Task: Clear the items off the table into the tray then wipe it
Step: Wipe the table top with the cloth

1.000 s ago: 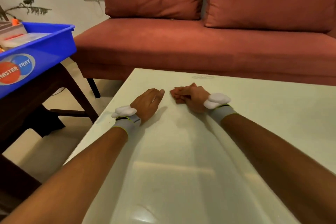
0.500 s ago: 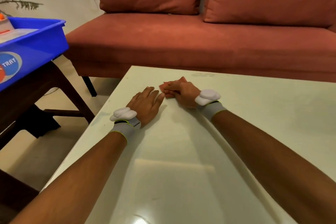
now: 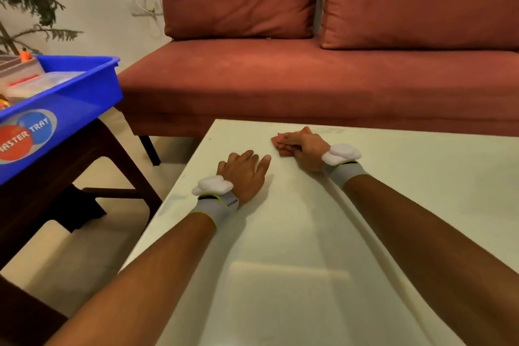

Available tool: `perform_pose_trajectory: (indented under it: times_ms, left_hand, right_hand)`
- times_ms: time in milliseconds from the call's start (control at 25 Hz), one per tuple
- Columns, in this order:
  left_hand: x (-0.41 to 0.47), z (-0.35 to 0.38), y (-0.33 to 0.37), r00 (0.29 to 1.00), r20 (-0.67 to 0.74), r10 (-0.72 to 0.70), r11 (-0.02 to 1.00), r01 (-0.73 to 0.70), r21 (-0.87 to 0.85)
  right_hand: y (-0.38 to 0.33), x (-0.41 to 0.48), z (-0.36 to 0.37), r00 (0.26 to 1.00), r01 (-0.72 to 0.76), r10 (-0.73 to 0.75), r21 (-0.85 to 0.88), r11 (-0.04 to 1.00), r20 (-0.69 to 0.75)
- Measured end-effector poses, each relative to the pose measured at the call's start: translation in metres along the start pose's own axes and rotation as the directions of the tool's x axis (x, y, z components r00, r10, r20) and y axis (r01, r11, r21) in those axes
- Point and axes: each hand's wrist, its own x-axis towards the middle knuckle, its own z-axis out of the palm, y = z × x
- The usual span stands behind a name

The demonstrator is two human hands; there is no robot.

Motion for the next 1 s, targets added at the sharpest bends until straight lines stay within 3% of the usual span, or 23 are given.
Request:
perform_pose_trajectory:
  times_ms: [120,200,400,480,600,680,840,920,1000]
  left_hand:
    - [0.029,-0.004,-0.004,0.999,-0.001,-0.041,0.990,0.041,-0.131]
    - [0.034,0.006,-0.008,0.999,-0.026,0.039,0.996,-0.041,-0.075]
    - [0.034,0.014,-0.010,0.991,-0.007,0.134,0.991,-0.134,0.030]
    - [0.035,0.011,-0.010,0.991,-0.046,0.123,0.992,-0.123,-0.011]
    - [0.029,0.014,-0.009,0.980,-0.163,0.116,0.981,-0.138,-0.135]
    - [0.031,0.015,-0.012,0.967,-0.213,0.137,0.983,-0.160,-0.094]
    - [0.036,0.022,-0.013,0.964,-0.115,0.239,0.966,-0.224,0.129]
    - [0.038,0.020,-0.012,0.969,-0.097,0.228,0.969,-0.216,0.119]
    - [0.039,0.019,-0.013,0.973,-0.092,0.214,0.974,-0.206,0.092]
  right_hand:
    - [-0.018,-0.034,0.006,0.963,0.217,-0.204,-0.055,0.975,0.178]
    - [0.000,-0.049,-0.012,0.931,0.268,-0.236,-0.082,0.960,0.277]
    - [0.035,0.018,-0.021,0.999,-0.034,0.037,-0.123,0.992,0.024]
    - [0.010,0.043,0.002,0.997,-0.015,0.023,-0.101,0.995,0.079]
    - [0.002,0.041,0.011,0.936,0.257,-0.203,-0.163,0.952,0.289]
    - [0.026,0.037,-0.009,0.923,0.217,-0.142,-0.179,0.960,0.357]
    - [0.044,0.063,-0.021,0.989,-0.073,0.096,-0.190,0.979,0.112]
    - [0.016,0.071,-0.004,0.991,-0.053,0.068,-0.127,0.990,0.114]
    - [0.003,0.054,0.005,0.984,0.069,-0.046,-0.125,0.990,0.175]
